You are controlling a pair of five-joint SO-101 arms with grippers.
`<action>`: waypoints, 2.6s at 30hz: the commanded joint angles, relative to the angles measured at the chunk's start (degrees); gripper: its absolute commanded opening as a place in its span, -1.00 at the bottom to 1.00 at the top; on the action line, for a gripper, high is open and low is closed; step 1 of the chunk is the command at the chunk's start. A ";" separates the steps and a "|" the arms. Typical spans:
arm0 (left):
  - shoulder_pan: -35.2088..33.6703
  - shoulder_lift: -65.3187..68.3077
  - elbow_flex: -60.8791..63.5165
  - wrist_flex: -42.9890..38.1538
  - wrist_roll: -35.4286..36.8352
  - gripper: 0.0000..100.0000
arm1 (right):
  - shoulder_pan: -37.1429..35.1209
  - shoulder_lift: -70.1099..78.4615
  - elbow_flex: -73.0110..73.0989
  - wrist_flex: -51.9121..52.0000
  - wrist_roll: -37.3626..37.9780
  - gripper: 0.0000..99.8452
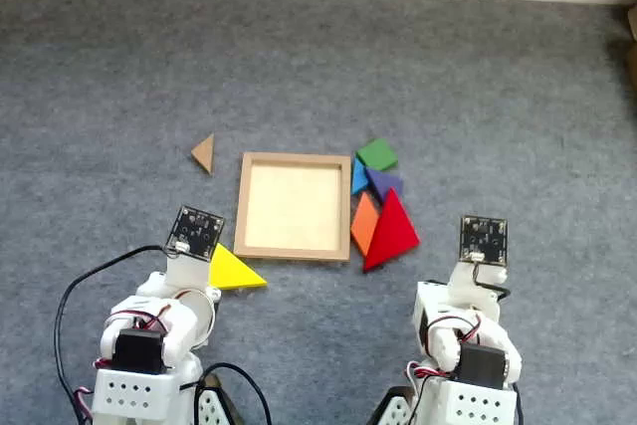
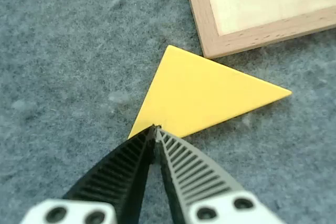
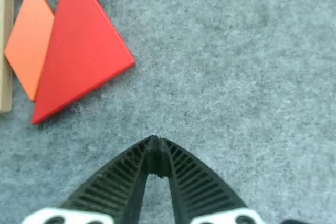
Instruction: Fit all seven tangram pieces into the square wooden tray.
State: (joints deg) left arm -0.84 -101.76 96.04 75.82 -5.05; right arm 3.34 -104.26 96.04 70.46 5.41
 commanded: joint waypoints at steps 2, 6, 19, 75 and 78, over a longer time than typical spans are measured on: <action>-0.66 -2.95 1.19 0.18 -0.53 -0.99 | 0.40 -0.31 6.46 -0.75 0.62 -0.99; -0.66 -2.95 1.19 0.18 -0.53 -0.99 | 0.40 -0.31 6.46 -0.75 0.62 -0.99; -0.66 -2.95 1.19 0.18 -0.53 -0.99 | 0.40 -0.31 6.46 -0.75 0.62 -0.99; -0.66 -2.95 1.19 0.18 -0.53 -0.99 | 0.66 0.04 -6.11 0.84 0.18 -0.99; -0.66 -2.95 1.19 0.18 -0.53 -0.99 | 0.22 0.13 -14.20 3.82 -2.55 -0.99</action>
State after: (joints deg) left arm -0.84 -101.76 96.04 75.82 -5.05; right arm 3.52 -104.26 90.86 72.31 5.14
